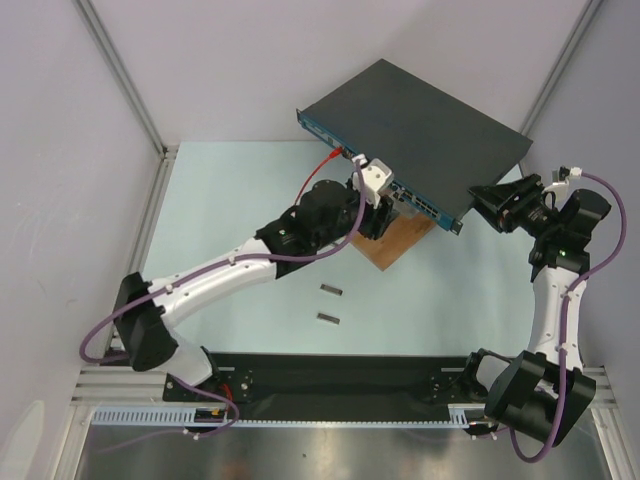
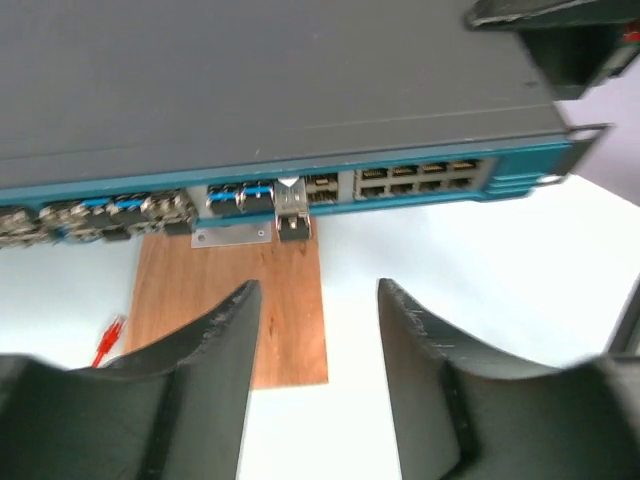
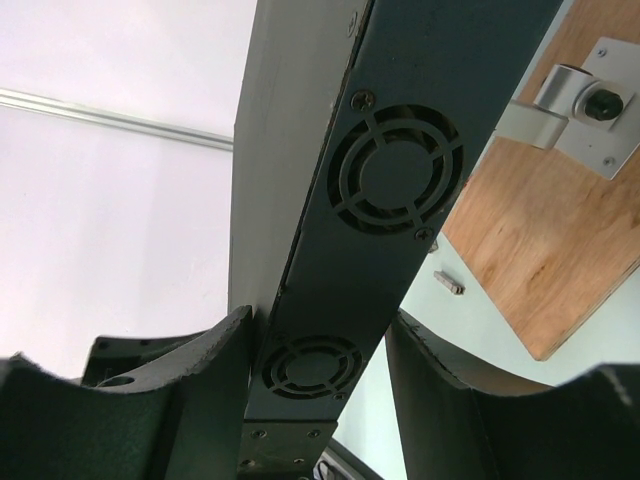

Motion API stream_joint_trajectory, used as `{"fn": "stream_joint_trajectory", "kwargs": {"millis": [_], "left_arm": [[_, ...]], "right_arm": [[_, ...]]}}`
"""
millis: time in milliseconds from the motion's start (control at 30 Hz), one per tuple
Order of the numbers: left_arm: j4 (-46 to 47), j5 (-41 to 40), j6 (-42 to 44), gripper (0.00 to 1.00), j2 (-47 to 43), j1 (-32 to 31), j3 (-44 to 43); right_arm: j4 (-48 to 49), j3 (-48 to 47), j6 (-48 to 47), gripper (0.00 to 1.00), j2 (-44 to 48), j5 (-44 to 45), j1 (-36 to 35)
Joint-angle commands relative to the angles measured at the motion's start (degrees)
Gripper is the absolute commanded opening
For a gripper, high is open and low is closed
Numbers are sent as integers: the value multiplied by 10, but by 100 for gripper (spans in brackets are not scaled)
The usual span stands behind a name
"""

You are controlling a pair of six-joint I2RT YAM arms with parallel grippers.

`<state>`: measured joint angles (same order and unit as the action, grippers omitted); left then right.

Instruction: Insert the plug into the switch port

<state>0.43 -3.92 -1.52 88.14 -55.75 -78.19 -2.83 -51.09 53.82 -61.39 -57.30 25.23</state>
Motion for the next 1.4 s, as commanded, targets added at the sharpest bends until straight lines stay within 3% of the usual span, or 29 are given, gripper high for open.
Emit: {"fn": "stream_joint_trajectory", "kwargs": {"millis": [0,200,333,1367], "left_arm": [[-27,26,6,51,-55,2,12],[-92,15,3,20,-27,6,-54],[-112,20,6,6,-5,6,-77],[-116,15,-16,1,114,28,-215]], "right_arm": [[-19,-11,-37,0,-14,-20,-17],[-31,-10,-46,0,-12,-19,-18],[-32,-12,-48,0,-14,-17,-19],[-54,-7,-72,0,-18,-20,-23]]}}
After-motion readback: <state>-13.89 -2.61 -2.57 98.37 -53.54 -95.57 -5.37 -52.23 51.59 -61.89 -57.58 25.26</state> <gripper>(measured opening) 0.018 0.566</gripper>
